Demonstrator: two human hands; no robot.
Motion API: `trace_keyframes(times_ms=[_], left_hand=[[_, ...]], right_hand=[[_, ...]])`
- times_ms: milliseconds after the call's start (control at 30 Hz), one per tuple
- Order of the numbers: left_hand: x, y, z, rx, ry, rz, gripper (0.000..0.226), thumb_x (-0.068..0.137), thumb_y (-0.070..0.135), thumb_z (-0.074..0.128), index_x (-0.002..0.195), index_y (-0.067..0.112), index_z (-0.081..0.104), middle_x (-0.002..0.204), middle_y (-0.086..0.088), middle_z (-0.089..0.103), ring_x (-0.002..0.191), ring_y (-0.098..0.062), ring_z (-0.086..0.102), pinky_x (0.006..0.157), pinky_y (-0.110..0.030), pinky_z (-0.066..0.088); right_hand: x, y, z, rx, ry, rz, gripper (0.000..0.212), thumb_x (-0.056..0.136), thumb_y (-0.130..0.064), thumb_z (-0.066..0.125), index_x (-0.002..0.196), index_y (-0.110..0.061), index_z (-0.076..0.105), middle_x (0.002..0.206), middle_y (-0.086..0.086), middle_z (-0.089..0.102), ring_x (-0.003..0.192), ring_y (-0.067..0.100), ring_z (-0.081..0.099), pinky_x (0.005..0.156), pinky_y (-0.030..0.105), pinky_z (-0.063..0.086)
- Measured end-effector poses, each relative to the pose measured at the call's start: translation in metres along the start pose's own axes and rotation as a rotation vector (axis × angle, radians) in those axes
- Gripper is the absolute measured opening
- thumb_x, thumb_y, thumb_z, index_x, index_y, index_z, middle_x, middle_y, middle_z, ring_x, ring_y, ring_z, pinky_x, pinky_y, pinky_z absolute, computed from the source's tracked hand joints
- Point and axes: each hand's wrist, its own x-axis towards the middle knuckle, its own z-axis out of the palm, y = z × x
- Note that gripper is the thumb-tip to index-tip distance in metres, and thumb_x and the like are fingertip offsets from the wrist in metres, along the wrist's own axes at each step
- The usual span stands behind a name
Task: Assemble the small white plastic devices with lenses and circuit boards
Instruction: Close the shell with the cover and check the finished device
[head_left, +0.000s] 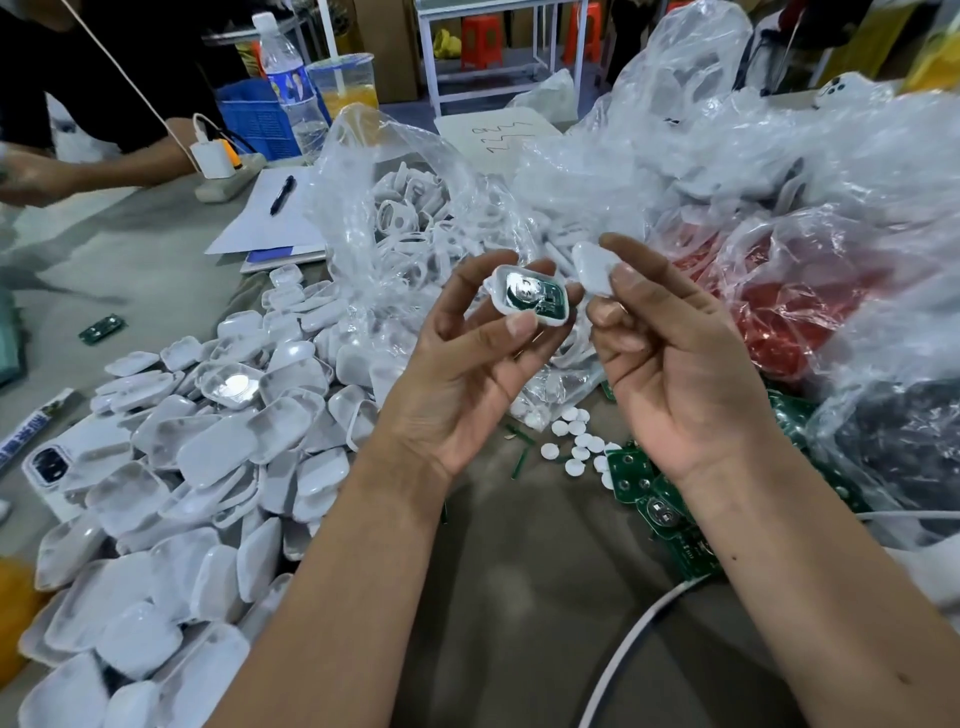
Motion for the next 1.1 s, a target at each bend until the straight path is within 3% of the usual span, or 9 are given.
trace_keyframes(times_ms=[167,333,567,733,867,1000,1100], left_hand=[[0.001,-0.002,-0.001,0.031,0.006,0.020,0.046,0.066,-0.010,0.083,0.108,0.008,0.073,0.123,-0.018,0.069,0.117,-0.042,0.066,0.101,-0.044,0.055],[0.001,-0.004,-0.003,0.226,0.079,0.089,0.042,0.077,-0.015,0.068,0.108,0.013,0.071,0.117,-0.010,0.074,0.110,-0.029,0.071,0.096,-0.041,0.057],[0.003,-0.008,-0.001,0.500,0.234,0.200,0.045,0.071,-0.011,0.078,0.111,0.007,0.066,0.102,-0.011,0.076,0.098,-0.024,0.073,0.084,-0.033,0.058],[0.002,-0.008,-0.001,0.536,0.231,0.184,0.043,0.070,-0.008,0.080,0.107,0.010,0.069,0.102,-0.010,0.077,0.098,-0.023,0.073,0.082,-0.031,0.058],[0.001,-0.008,-0.002,0.560,0.220,0.166,0.046,0.070,-0.008,0.080,0.111,0.007,0.069,0.107,-0.015,0.076,0.102,-0.026,0.073,0.084,-0.033,0.059],[0.001,-0.008,-0.001,0.565,0.215,0.155,0.048,0.069,-0.009,0.081,0.113,0.006,0.068,0.108,-0.015,0.076,0.102,-0.024,0.073,0.083,-0.031,0.058],[0.002,-0.008,-0.002,0.565,0.220,0.163,0.048,0.067,-0.009,0.081,0.111,0.006,0.068,0.106,-0.014,0.076,0.101,-0.024,0.073,0.082,-0.030,0.058]], right_hand=[[0.000,-0.005,-0.002,-0.008,0.000,0.007,0.034,0.078,-0.001,0.071,0.112,-0.003,0.071,0.081,0.006,0.070,0.069,0.009,0.068,0.061,0.012,0.054],[-0.001,-0.005,0.000,-0.060,-0.009,-0.038,0.033,0.077,-0.001,0.071,0.110,0.000,0.070,0.082,0.008,0.077,0.069,0.011,0.074,0.063,0.014,0.058],[0.000,0.003,-0.001,-0.454,0.069,-0.185,0.044,0.075,-0.017,0.082,0.115,-0.004,0.073,0.093,0.009,0.079,0.072,0.015,0.072,0.057,0.022,0.056],[0.005,0.003,-0.009,-0.647,0.071,-0.242,0.042,0.071,-0.029,0.089,0.109,-0.015,0.079,0.108,0.008,0.079,0.104,0.021,0.074,0.092,0.035,0.059],[0.007,0.001,-0.015,-0.741,0.056,-0.243,0.044,0.068,-0.040,0.091,0.108,-0.023,0.081,0.109,0.005,0.079,0.109,0.028,0.073,0.101,0.051,0.057],[0.009,0.001,-0.019,-0.786,0.040,-0.239,0.048,0.065,-0.048,0.092,0.108,-0.029,0.081,0.115,0.005,0.076,0.116,0.028,0.069,0.104,0.053,0.054],[0.010,0.002,-0.022,-0.797,-0.007,-0.227,0.036,0.075,-0.031,0.091,0.109,-0.024,0.081,0.112,0.006,0.078,0.112,0.030,0.071,0.100,0.053,0.057]])
